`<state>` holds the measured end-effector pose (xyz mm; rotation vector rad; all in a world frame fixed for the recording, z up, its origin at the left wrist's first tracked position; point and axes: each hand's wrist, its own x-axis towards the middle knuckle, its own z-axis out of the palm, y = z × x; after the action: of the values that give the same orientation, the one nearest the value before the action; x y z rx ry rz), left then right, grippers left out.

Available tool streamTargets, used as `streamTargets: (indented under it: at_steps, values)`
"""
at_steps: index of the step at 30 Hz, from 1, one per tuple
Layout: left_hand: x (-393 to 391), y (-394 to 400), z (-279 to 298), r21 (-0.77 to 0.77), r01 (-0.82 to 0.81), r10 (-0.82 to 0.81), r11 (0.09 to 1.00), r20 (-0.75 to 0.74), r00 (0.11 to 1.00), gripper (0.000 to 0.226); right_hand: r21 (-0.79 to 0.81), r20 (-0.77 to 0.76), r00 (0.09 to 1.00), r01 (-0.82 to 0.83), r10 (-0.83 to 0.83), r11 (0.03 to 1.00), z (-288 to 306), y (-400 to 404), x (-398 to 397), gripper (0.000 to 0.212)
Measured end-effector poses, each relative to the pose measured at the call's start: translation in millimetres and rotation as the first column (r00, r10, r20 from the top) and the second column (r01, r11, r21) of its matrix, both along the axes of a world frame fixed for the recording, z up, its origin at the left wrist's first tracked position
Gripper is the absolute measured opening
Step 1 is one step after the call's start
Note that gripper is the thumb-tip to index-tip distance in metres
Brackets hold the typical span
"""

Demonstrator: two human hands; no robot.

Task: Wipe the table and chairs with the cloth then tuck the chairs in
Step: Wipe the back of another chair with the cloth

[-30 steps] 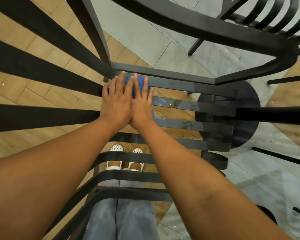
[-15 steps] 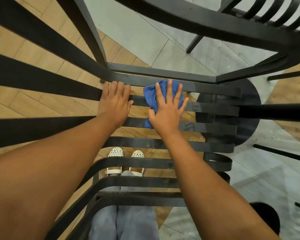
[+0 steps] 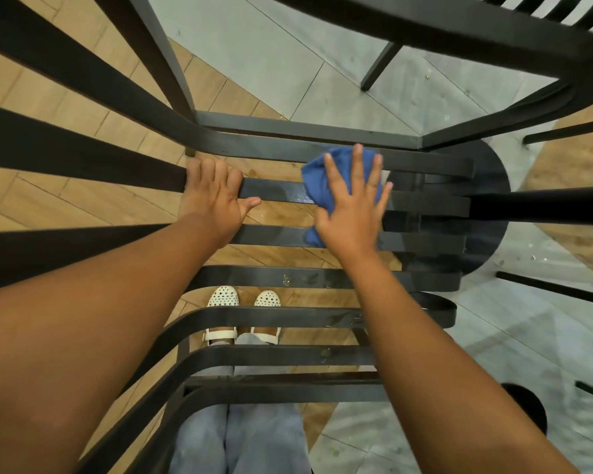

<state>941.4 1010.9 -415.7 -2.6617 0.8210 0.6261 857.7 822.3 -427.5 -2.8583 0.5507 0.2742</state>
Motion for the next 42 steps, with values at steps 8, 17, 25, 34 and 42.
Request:
streamTargets:
  at_steps: [8,17,25,34,42]
  values:
    - [-1.8,-1.6,-1.2,0.0,-0.022,0.022,1.0,-0.01,1.0,0.057,0.034,-0.071,0.985,0.159,-0.156,0.987,1.3,43.6,20.8,0.078]
    - [-2.1,0.5,-10.4,-0.028,-0.019,0.018,0.999,-0.019,1.0,0.053,0.108,-0.037,0.949,-0.307,0.312,0.946,0.8,30.8,31.3,0.08]
    - [-5.3,-3.6,-12.0,-0.065,-0.072,0.069,0.995,-0.043,0.997,0.06,-0.015,-0.188,0.876,0.449,-0.443,0.894,21.2,-59.7,-3.5,0.091]
    - [-7.9,-1.0,-15.5,-0.108,-0.052,0.053,0.993,0.006,0.999,0.056,0.116,-0.119,0.992,-0.025,0.039,0.993,3.3,31.6,19.2,0.094]
    - [-9.5,-2.4,-15.2,-0.082,-0.063,0.064,0.995,0.009,0.998,0.057,-0.022,-0.223,0.895,0.392,-0.386,0.92,26.2,-94.0,-19.8,0.102]
